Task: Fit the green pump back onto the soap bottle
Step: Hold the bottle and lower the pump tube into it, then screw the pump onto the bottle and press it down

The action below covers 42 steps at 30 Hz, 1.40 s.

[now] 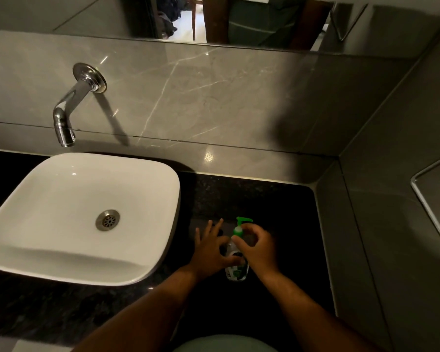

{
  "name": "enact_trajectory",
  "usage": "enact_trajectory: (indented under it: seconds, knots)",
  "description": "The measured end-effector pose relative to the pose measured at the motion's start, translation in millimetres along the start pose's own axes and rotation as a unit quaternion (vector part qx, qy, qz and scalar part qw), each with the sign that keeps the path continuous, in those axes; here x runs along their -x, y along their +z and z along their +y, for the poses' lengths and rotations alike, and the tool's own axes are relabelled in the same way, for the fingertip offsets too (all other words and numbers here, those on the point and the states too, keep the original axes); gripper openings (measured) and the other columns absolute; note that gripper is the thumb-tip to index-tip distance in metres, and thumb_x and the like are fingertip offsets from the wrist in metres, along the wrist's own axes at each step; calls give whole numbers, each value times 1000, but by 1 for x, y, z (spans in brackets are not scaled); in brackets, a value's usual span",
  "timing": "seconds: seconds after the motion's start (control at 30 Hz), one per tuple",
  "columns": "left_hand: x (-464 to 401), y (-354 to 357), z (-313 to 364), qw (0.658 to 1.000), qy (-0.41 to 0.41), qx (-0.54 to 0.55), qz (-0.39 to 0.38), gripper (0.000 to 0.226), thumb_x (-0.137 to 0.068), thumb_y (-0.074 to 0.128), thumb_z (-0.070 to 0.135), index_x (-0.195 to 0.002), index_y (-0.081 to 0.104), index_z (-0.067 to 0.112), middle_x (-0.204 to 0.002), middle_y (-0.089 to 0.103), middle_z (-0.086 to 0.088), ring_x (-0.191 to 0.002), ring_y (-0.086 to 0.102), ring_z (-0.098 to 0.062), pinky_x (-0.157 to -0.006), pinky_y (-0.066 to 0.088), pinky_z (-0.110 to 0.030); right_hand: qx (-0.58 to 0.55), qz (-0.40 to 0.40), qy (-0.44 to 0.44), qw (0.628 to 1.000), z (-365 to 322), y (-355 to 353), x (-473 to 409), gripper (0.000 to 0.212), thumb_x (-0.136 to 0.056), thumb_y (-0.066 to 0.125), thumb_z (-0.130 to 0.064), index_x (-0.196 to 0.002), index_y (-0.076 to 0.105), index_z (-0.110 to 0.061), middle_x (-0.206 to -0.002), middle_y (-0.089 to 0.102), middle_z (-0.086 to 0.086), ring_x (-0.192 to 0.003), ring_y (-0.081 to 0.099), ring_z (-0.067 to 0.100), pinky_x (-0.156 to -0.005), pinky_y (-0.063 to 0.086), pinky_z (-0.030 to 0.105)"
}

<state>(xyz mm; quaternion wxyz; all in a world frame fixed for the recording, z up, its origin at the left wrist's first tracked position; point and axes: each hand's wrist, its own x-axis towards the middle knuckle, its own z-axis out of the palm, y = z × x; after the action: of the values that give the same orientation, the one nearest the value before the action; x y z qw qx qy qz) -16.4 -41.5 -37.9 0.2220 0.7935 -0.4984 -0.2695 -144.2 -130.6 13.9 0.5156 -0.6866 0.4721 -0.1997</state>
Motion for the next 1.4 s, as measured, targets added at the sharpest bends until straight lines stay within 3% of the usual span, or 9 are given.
enact_trajectory:
  seconds: [0.2, 0.4, 0.6, 0.7, 0.8, 0.93, 1.13, 1.3, 1.4]
  knots:
    - [3, 2, 0, 1000, -16, 7, -3, 81, -56, 53, 89, -118, 61, 38, -160, 4, 10, -145, -11, -15, -108, -21, -53, -162, -69, 56, 983, 9, -4, -5, 69, -86, 64, 1, -145, 32, -14, -131, 51, -2, -113, 55, 7, -87, 52, 16]
    - [4, 7, 4, 1000, 23, -5, 21, 73, -57, 60, 82, -119, 56, 44, -160, 7, 10, -145, -9, -16, -103, -29, -47, -64, -36, -7, 997, -1, -9, -8, 75, -62, 89, -16, -123, 46, -23, -90, 55, 0, -81, 56, 10, -68, 47, 6]
    - [2, 10, 2, 999, -4, -19, 37, 77, -57, 54, 86, -121, 56, 44, -160, 10, 9, -145, -8, -14, -102, -28, -49, -154, -78, 21, 985, 6, -2, -9, 78, -84, 68, -2, -148, 26, -19, -136, 51, 9, -116, 56, 14, -89, 53, 19]
    - [3, 7, 1, 999, -18, -6, 27, 75, -57, 56, 86, -120, 58, 45, -160, 10, 10, -145, -8, -15, -102, -28, -49, -82, -41, 8, 996, 9, -6, -10, 74, -75, 79, -12, -135, 40, -27, -110, 65, 6, -94, 63, 5, -85, 53, 21]
    - [5, 8, 5, 1000, -15, -7, 23, 78, -58, 53, 87, -124, 54, 47, -160, 9, 9, -145, -9, -16, -103, -27, -52, -20, -2, 1, 1000, 9, -6, -11, 82, -59, 89, -31, -125, 40, -35, -91, 54, -8, -79, 55, 2, -66, 44, 13]
    - [5, 5, 3, 999, -33, -6, 28, 78, -56, 53, 89, -116, 61, 41, -160, 11, 8, -145, -8, -14, -103, -27, -51, -104, -56, 25, 993, 14, -2, -15, 79, -81, 74, -13, -146, 30, -23, -131, 47, -8, -119, 48, 6, -88, 45, 14]
    - [6, 8, 3, 998, -37, -14, 41, 77, -55, 51, 90, -117, 60, 44, -160, 16, 5, -146, -4, -17, -103, -26, -53, -61, -37, 15, 997, 12, -3, -14, 56, -68, 85, -19, -109, 51, -36, -97, 66, -4, -84, 66, 6, -63, 52, 11]
    - [6, 6, 2, 998, -39, -31, 31, 79, -55, 50, 90, -117, 61, 41, -160, 16, 5, -145, -4, -16, -103, -26, -53, -93, -104, 31, 990, 13, 1, -14, 75, -82, 73, -13, -145, 32, -21, -130, 46, -9, -116, 49, 4, -89, 44, 15]
    - [5, 9, 3, 997, -45, -41, 37, 80, -54, 49, 89, -115, 62, 39, -159, 17, 5, -145, -3, -15, -103, -27, -52, -84, -118, 11, 989, 15, -2, -12, 70, -84, 68, -5, -145, 35, -16, -132, 50, -2, -115, 53, 7, -81, 49, 7]
